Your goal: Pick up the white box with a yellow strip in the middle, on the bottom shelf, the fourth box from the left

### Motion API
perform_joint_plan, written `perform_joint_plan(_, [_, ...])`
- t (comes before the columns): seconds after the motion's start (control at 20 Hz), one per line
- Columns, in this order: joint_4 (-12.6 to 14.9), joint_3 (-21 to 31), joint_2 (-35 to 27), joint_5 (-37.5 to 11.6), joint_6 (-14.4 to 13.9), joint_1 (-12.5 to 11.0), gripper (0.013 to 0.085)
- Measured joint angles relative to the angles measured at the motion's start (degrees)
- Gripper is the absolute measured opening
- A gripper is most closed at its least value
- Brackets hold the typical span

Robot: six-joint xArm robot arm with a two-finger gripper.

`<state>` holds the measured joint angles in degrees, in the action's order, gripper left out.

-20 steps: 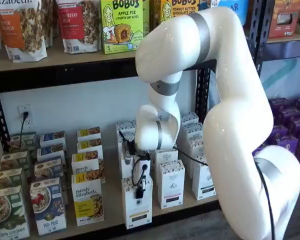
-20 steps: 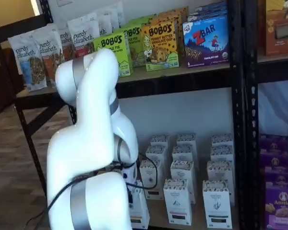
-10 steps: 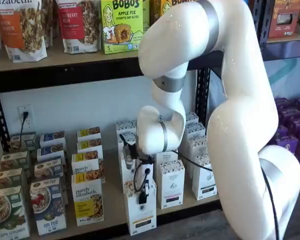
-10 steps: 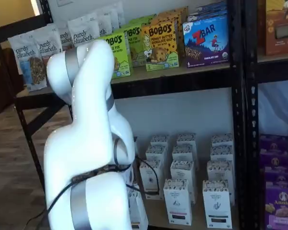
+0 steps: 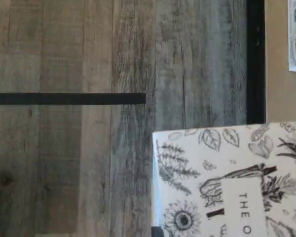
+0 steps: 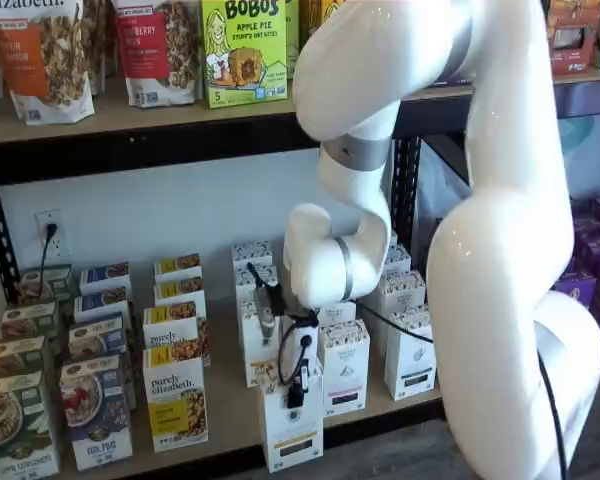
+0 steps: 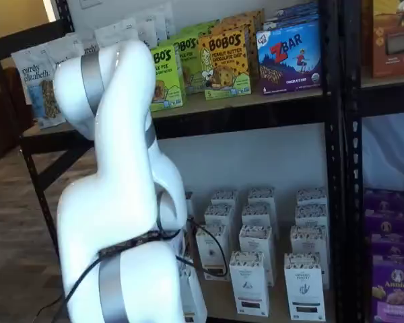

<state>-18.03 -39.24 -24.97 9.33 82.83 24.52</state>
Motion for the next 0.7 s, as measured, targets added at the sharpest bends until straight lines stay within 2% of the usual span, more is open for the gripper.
perform_joint_plan(0.25, [4.23,2.92,5.01,2.61,-3.59,-0.73,0.0490])
perform_joint_plan(0.45, [9.22,4.35,9.19,5.78,-7.89,-1.39,0.0490])
perform_joint_plan(0.7, [9.97,4.98,13.79,10.11,-8.41,-1.85,0.0490])
